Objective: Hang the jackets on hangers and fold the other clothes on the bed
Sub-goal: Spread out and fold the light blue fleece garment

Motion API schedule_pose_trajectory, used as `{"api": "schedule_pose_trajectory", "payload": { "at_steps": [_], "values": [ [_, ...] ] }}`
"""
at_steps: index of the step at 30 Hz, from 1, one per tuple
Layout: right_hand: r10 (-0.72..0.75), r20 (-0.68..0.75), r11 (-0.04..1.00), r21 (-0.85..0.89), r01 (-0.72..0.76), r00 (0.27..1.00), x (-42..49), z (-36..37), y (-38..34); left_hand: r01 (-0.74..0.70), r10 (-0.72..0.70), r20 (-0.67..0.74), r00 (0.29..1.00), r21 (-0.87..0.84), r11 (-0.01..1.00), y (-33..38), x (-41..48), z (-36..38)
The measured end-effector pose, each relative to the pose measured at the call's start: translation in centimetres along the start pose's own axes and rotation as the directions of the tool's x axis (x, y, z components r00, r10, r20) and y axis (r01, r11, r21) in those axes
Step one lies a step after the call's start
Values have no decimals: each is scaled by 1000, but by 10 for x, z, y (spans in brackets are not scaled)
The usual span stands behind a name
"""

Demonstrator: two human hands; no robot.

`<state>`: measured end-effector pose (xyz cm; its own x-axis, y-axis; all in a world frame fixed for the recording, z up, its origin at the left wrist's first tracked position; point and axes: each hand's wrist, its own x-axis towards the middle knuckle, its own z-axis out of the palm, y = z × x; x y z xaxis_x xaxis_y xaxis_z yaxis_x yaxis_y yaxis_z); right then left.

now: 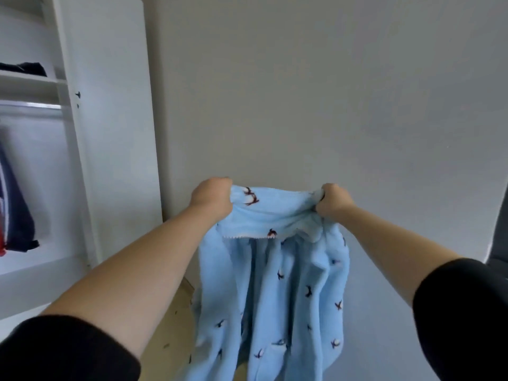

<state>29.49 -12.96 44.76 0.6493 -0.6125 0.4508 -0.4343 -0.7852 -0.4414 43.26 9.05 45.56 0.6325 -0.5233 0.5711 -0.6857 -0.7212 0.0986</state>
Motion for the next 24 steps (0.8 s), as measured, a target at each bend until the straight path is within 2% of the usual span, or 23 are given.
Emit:
{"api": "schedule_pose_trajectory", "payload": {
  "at_steps": [4, 7, 12, 17, 18, 20, 22, 24],
  "values": [
    [-18, -116, 999, 45, 23, 993, 7, 1, -15, 21, -22, 9, 1000, 120, 993, 14, 4, 3],
    [73, -102, 990, 126, -60, 992, 9, 3, -15, 56, -55, -12, 998, 116, 992, 6, 4, 3],
    [32, -107, 998, 57, -26, 994, 4, 1, 0, 67, -67, -73, 995, -5, 998, -12, 1, 10],
    [76, -232, 974, 227, -22, 970, -20, -27, 1, 83, -131, -151, 980, -292, 953, 25, -5, 1],
    [69, -273, 976, 216, -9, 960, -28, -40, 2, 53, -106, -170, 980, -288, 956, 35, -8, -6],
    [20, -377, 996, 90, 15, 926, -47, -72, 6, -90, 57, -218, 974, -147, 985, 54, -12, -23],
    [-57, -464, 995, -102, 11, 884, -69, -108, 16, -260, 276, -255, 927, 97, 961, 71, -18, -46],
    [-115, -510, 971, -240, -13, 852, -96, -146, 30, -364, 427, -290, 856, 247, 898, 89, -23, -73]
  ]
}}
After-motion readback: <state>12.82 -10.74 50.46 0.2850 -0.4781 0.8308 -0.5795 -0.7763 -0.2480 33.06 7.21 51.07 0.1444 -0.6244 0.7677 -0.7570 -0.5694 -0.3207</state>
